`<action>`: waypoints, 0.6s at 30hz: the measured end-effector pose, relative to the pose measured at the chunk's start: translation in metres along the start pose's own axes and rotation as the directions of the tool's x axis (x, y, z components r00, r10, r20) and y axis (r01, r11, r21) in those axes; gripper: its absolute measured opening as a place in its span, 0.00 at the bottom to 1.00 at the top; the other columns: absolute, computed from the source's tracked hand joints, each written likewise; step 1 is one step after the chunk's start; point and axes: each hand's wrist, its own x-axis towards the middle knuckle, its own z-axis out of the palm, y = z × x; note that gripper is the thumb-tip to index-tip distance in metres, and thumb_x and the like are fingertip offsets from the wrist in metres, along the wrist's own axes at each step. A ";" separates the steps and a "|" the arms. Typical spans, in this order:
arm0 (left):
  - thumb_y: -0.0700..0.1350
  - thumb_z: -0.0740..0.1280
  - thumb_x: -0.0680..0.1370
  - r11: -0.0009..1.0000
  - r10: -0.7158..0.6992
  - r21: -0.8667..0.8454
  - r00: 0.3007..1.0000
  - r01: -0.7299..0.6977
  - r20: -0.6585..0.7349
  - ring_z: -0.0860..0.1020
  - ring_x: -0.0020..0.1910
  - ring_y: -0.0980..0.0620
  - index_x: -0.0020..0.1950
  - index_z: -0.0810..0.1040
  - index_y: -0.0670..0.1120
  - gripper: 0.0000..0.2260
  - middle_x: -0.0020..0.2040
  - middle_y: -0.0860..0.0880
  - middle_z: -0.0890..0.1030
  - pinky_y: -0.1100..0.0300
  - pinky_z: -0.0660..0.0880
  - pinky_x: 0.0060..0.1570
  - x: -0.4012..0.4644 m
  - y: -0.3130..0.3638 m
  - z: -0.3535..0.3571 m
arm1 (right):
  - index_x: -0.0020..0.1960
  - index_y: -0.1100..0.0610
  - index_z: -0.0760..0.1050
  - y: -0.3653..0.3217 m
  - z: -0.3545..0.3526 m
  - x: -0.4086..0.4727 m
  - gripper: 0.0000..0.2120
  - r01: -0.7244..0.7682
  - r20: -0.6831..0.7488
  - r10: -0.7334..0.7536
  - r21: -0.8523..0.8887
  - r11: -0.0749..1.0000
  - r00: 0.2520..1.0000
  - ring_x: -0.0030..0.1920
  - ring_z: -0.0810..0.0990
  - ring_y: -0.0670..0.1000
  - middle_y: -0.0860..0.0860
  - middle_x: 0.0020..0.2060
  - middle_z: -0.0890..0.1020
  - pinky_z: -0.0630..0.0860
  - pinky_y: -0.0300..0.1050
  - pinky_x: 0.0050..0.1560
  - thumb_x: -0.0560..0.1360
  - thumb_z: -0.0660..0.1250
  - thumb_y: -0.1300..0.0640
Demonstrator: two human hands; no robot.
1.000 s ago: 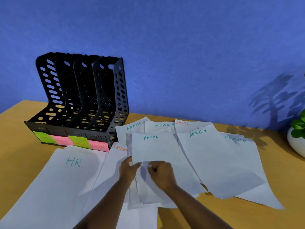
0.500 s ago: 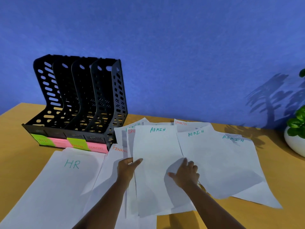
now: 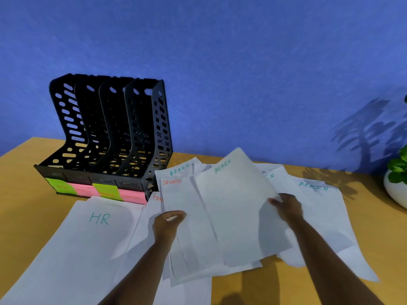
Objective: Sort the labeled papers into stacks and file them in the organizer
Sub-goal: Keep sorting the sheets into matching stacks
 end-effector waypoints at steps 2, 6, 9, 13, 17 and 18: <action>0.35 0.74 0.69 0.998 0.035 0.050 0.999 -0.035 -0.002 0.80 0.53 0.42 0.43 0.83 0.40 0.05 0.48 0.41 0.84 0.52 0.74 0.60 -0.001 -0.001 0.000 | 0.62 0.64 0.74 0.021 -0.018 0.018 0.20 -0.059 -0.019 0.057 -0.091 0.994 0.998 0.62 0.74 0.63 0.64 0.62 0.77 0.71 0.52 0.60 0.74 0.68 0.54; 0.34 0.70 0.71 0.987 0.084 0.134 0.996 -0.083 -0.004 0.72 0.65 0.42 0.61 0.76 0.41 0.18 0.64 0.42 0.76 0.50 0.68 0.67 -0.003 -0.001 -0.001 | 0.67 0.61 0.69 0.060 -0.034 0.035 0.24 -0.186 -0.024 0.188 -0.318 0.930 0.982 0.67 0.68 0.63 0.63 0.66 0.71 0.67 0.55 0.66 0.76 0.65 0.49; 0.32 0.66 0.74 0.990 0.076 0.114 0.994 -0.085 0.076 0.63 0.73 0.42 0.75 0.57 0.48 0.33 0.75 0.46 0.62 0.44 0.64 0.71 -0.002 0.002 -0.004 | 0.67 0.63 0.68 0.078 -0.042 0.039 0.26 -0.235 -0.031 0.243 -0.398 0.887 0.970 0.68 0.66 0.63 0.64 0.66 0.70 0.66 0.56 0.67 0.76 0.64 0.48; 0.34 0.65 0.76 0.999 -0.035 0.029 0.997 0.033 0.075 0.62 0.73 0.40 0.77 0.44 0.50 0.39 0.77 0.46 0.56 0.43 0.63 0.70 -0.002 0.005 -0.002 | 0.66 0.64 0.69 0.087 -0.045 0.036 0.26 -0.245 -0.009 0.262 -0.393 0.886 0.965 0.65 0.69 0.64 0.63 0.65 0.72 0.68 0.57 0.66 0.74 0.67 0.50; 0.36 0.64 0.77 0.977 0.003 0.212 1.000 0.000 -0.017 0.71 0.67 0.40 0.71 0.65 0.41 0.22 0.69 0.40 0.72 0.47 0.66 0.69 -0.003 0.008 0.004 | 0.63 0.61 0.72 0.085 -0.042 0.030 0.22 -0.293 -0.083 0.281 -0.311 0.904 0.956 0.63 0.72 0.64 0.63 0.62 0.76 0.69 0.57 0.64 0.72 0.70 0.55; 0.36 0.62 0.78 0.958 0.061 0.285 0.997 -0.045 -0.048 0.72 0.65 0.40 0.68 0.69 0.40 0.18 0.66 0.39 0.75 0.48 0.67 0.67 -0.006 0.012 0.007 | 0.62 0.62 0.73 0.085 -0.041 0.030 0.21 -0.289 -0.105 0.270 -0.272 0.918 0.957 0.62 0.73 0.65 0.63 0.60 0.77 0.70 0.57 0.62 0.71 0.71 0.58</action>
